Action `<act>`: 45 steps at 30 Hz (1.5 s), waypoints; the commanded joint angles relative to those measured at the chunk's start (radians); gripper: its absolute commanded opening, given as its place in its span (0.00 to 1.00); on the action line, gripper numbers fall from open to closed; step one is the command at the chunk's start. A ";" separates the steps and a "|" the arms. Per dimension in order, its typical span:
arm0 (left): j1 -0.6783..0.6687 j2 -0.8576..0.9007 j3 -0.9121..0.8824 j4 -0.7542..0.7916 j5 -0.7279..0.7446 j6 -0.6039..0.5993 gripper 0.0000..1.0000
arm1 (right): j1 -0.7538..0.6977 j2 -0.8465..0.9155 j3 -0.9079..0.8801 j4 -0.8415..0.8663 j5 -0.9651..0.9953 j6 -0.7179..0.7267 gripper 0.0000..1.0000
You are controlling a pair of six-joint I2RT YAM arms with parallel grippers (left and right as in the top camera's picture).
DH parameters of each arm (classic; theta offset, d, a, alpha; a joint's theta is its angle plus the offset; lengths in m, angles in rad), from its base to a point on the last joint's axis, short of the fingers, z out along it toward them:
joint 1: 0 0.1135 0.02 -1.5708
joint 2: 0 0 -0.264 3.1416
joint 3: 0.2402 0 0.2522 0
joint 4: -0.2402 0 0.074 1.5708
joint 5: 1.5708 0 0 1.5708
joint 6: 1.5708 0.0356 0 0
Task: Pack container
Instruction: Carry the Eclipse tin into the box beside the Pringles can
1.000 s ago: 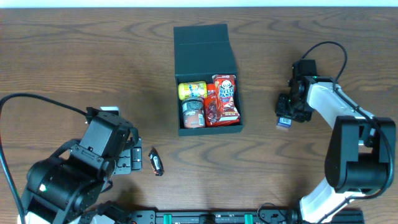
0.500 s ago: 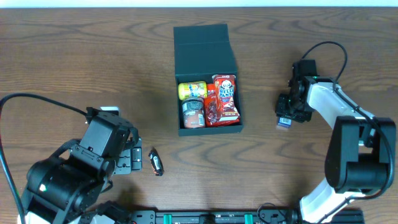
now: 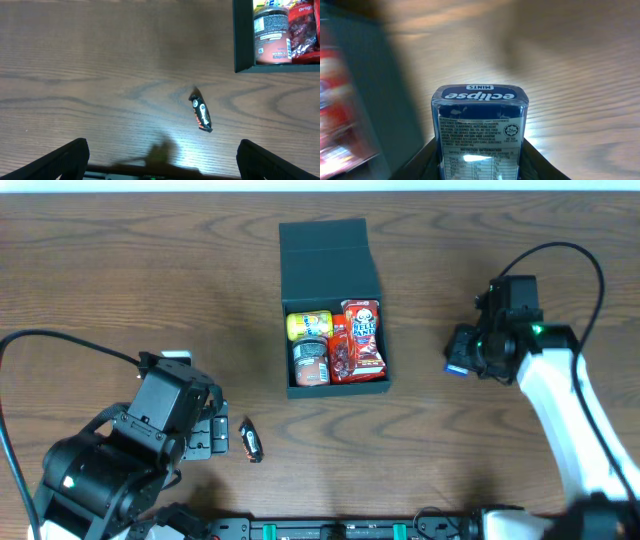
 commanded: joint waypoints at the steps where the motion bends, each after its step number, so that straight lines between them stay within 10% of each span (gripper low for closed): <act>1: 0.002 -0.005 0.000 0.000 0.003 0.004 0.95 | 0.100 -0.114 0.009 0.001 -0.113 0.107 0.02; 20: 0.002 -0.005 0.000 0.011 0.030 0.004 0.95 | 0.518 0.061 0.085 0.173 -0.081 0.309 0.02; 45: 0.002 -0.005 0.000 0.014 0.048 0.004 0.95 | 0.560 0.393 0.271 0.061 0.084 0.241 0.01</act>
